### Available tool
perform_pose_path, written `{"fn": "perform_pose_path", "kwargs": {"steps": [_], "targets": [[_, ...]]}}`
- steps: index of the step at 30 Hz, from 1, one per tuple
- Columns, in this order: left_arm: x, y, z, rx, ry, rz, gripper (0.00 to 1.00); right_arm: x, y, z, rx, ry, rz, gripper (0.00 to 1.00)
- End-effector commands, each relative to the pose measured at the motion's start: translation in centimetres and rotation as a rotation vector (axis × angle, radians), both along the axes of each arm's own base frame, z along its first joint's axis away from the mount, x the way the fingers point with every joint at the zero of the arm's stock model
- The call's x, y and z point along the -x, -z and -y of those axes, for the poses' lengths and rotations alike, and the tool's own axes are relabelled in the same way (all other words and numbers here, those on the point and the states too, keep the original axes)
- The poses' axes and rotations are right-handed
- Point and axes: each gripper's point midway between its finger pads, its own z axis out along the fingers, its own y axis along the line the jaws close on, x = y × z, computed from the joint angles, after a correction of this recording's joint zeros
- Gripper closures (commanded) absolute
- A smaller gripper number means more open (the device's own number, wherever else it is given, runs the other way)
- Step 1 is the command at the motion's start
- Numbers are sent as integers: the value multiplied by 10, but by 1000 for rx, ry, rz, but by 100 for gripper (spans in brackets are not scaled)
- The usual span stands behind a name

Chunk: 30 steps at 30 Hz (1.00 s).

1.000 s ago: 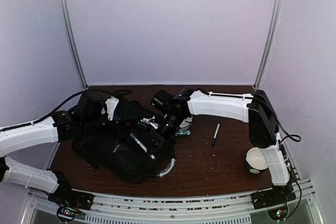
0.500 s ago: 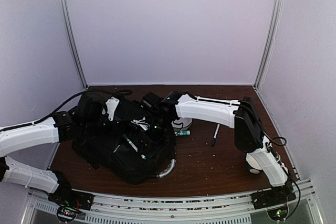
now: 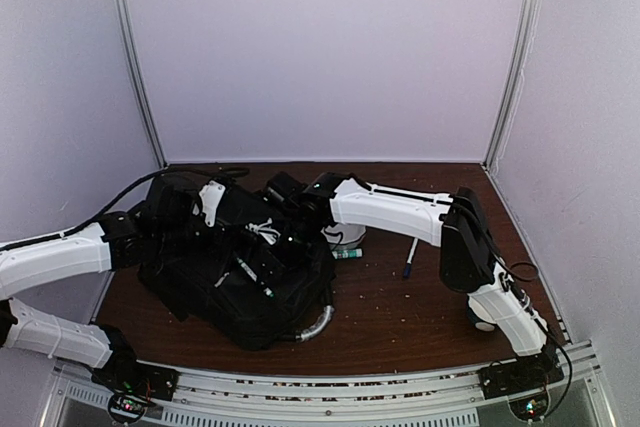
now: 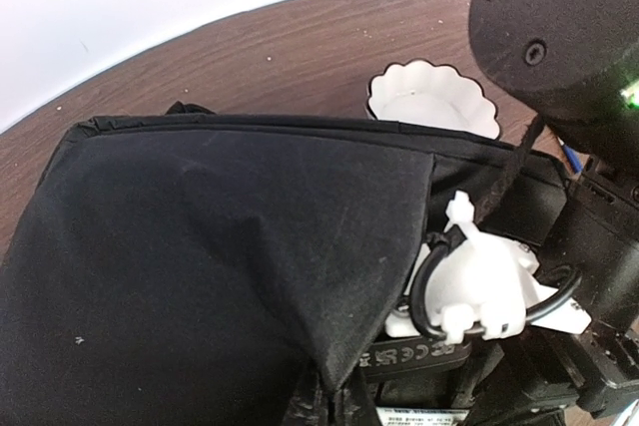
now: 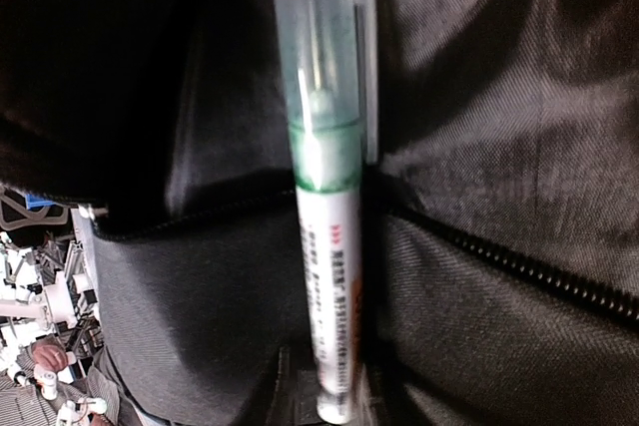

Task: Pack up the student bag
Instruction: Place the pen in the second largest pocket of the bag.

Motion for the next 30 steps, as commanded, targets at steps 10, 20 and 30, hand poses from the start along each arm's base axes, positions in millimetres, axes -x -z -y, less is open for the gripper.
{"fn": "perform_pose_path", "kwargs": {"steps": [10,20,30], "targets": [[-1,-38,21,127,70,119,100,-20,-56,-4,-176,-45,195,65],[1,-33,16,107,62,122,100,-31,-76,14,-156,-102,401,63],[1,-34,15,90,73,134,100,11,-76,69,-190,-567,684,63]]}}
